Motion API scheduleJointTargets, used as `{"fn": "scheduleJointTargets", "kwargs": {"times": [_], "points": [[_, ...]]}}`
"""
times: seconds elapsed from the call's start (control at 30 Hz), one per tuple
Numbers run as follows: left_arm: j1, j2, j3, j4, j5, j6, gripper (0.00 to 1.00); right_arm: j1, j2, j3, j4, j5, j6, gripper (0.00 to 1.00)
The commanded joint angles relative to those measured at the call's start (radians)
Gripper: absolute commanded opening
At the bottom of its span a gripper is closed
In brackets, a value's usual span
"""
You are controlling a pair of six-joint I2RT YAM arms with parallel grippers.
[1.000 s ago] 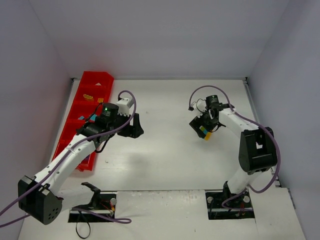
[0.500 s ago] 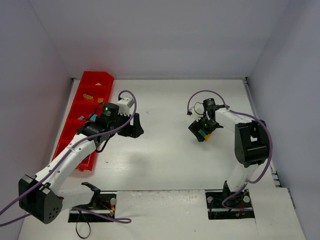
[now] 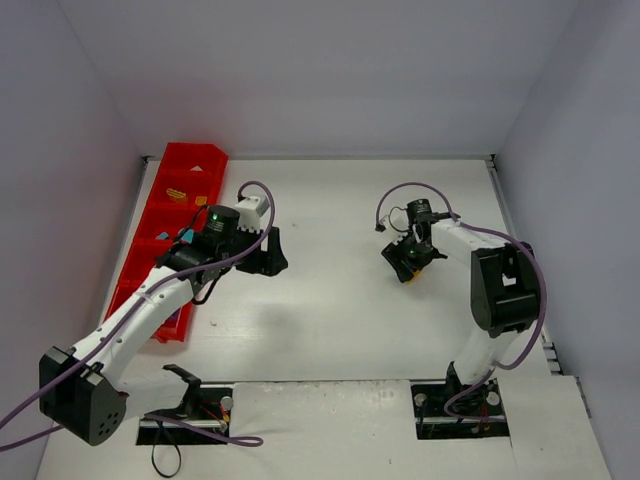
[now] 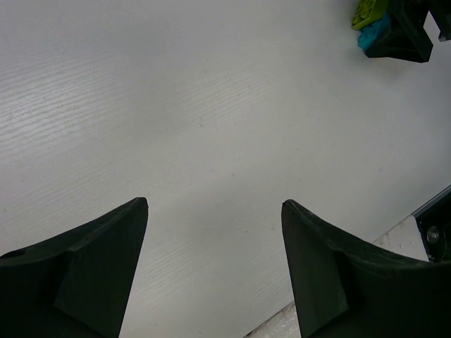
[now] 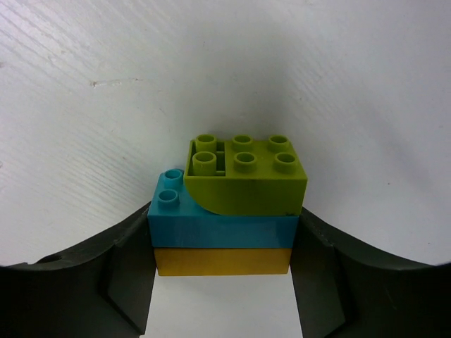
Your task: Sort the legos into containers by color
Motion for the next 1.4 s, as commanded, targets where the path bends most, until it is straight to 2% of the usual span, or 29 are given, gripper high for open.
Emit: {"fn": "scheduleJointTargets", "kwargs": {"times": [0.0, 0.03, 0.1, 0.13, 0.23, 0.33, 0.63, 0.87, 1.13, 1.37], "points": [[-0.004, -0.005, 0.028, 0.055, 0.005, 0.014, 0.70, 0.000, -0.040, 0.001, -0.001, 0.033, 0.003, 0.50], [-0.003, -0.002, 0.030, 0.056, 0.010, 0.013, 0.70, 0.004, -0.040, 0.008, -0.001, 0.025, 0.008, 0.39], [-0.003, 0.009, 0.034, 0.056, 0.024, 0.008, 0.70, 0.035, -0.041, 0.039, -0.001, 0.004, 0.029, 0.27], [-0.004, 0.015, 0.036, 0.058, 0.025, 0.006, 0.70, 0.050, -0.043, 0.051, -0.001, -0.002, 0.036, 0.17], [-0.003, 0.035, 0.060, 0.033, 0.037, -0.004, 0.70, 0.137, -0.050, 0.107, -0.001, -0.015, 0.050, 0.00], [-0.003, 0.039, 0.099, 0.013, 0.044, -0.017, 0.70, 0.239, -0.089, 0.148, 0.017, -0.035, 0.080, 0.00], [-0.001, 0.050, 0.246, -0.027, 0.071, -0.089, 0.71, 0.504, -0.268, 0.130, 0.230, -0.053, 0.126, 0.00], [0.016, 0.009, 0.270, -0.022, 0.038, -0.156, 0.76, 0.549, -0.392, 0.071, 0.385, -0.111, 0.166, 0.00], [0.020, 0.022, 0.252, 0.088, 0.228, -0.216, 0.77, 0.552, -0.483, 0.028, 0.445, -0.174, 0.172, 0.00], [0.017, 0.039, 0.258, 0.122, 0.266, -0.242, 0.77, 0.569, -0.509, 0.028, 0.445, -0.183, 0.171, 0.00]]}}
